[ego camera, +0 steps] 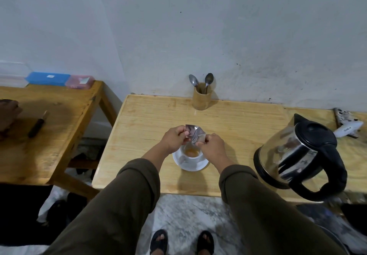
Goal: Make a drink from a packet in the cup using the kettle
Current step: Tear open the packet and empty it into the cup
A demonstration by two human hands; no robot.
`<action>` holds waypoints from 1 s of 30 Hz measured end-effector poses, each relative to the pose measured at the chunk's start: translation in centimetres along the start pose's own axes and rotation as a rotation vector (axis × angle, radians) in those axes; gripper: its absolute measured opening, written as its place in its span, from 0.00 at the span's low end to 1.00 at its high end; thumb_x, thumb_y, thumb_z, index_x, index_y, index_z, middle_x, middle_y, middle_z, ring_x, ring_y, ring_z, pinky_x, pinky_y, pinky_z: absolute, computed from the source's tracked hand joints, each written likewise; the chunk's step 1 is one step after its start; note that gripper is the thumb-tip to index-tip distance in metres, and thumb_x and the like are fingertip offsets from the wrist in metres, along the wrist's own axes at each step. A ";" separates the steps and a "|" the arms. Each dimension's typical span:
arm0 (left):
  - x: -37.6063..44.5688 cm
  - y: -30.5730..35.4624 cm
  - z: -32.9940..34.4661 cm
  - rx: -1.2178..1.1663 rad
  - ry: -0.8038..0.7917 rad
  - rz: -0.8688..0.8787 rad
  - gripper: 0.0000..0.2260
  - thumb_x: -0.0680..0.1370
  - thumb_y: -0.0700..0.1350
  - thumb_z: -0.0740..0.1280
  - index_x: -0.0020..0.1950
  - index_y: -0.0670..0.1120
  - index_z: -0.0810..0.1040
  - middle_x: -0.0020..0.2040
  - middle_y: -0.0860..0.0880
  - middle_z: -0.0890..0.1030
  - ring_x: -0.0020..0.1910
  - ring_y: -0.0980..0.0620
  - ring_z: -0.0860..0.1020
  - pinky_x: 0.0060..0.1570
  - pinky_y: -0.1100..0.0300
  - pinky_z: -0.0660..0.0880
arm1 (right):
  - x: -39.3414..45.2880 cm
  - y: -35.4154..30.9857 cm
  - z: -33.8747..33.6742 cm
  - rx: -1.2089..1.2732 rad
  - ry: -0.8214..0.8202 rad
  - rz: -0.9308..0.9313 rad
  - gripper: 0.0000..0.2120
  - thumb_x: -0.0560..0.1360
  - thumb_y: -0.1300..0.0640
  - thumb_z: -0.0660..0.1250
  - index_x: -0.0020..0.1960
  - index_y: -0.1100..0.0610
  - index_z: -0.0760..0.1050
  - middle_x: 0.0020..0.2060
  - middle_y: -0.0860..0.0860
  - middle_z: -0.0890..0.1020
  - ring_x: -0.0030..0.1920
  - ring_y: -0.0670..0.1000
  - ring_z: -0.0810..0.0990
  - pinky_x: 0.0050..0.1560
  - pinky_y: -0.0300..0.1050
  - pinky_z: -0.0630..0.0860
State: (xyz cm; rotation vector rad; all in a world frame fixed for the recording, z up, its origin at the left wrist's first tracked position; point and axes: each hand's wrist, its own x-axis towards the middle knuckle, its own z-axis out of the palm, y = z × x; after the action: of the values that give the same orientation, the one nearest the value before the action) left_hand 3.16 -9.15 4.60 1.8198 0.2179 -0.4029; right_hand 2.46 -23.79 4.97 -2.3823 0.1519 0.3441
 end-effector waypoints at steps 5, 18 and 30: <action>-0.2 -0.3 0.3 0.007 0.012 0.011 0.07 0.80 0.39 0.60 0.45 0.43 0.76 0.46 0.43 0.78 0.46 0.47 0.77 0.56 0.52 0.77 | 0.0 0.1 0.0 0.044 0.023 0.036 0.24 0.70 0.56 0.73 0.25 0.52 0.61 0.30 0.47 0.67 0.41 0.51 0.70 0.30 0.37 0.61; -1.6 -0.1 0.8 -0.411 0.085 -0.165 0.24 0.80 0.57 0.55 0.42 0.38 0.78 0.41 0.43 0.81 0.44 0.48 0.80 0.49 0.61 0.80 | -0.3 1.8 -1.6 0.018 -0.072 -0.171 0.09 0.74 0.58 0.69 0.53 0.58 0.82 0.47 0.51 0.71 0.55 0.55 0.76 0.49 0.39 0.65; -4.3 -0.9 1.9 -0.159 0.293 -0.087 0.06 0.72 0.36 0.72 0.41 0.46 0.81 0.49 0.47 0.82 0.49 0.50 0.79 0.56 0.56 0.76 | -1.5 1.6 -3.0 0.624 -0.221 0.175 0.09 0.79 0.58 0.61 0.57 0.61 0.74 0.47 0.59 0.80 0.40 0.57 0.80 0.44 0.52 0.80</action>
State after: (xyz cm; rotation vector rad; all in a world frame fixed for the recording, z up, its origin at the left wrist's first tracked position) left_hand -1.42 -10.47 5.02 1.7106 0.5190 -0.1710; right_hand 1.32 -26.98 6.50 -1.7072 0.3152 0.5497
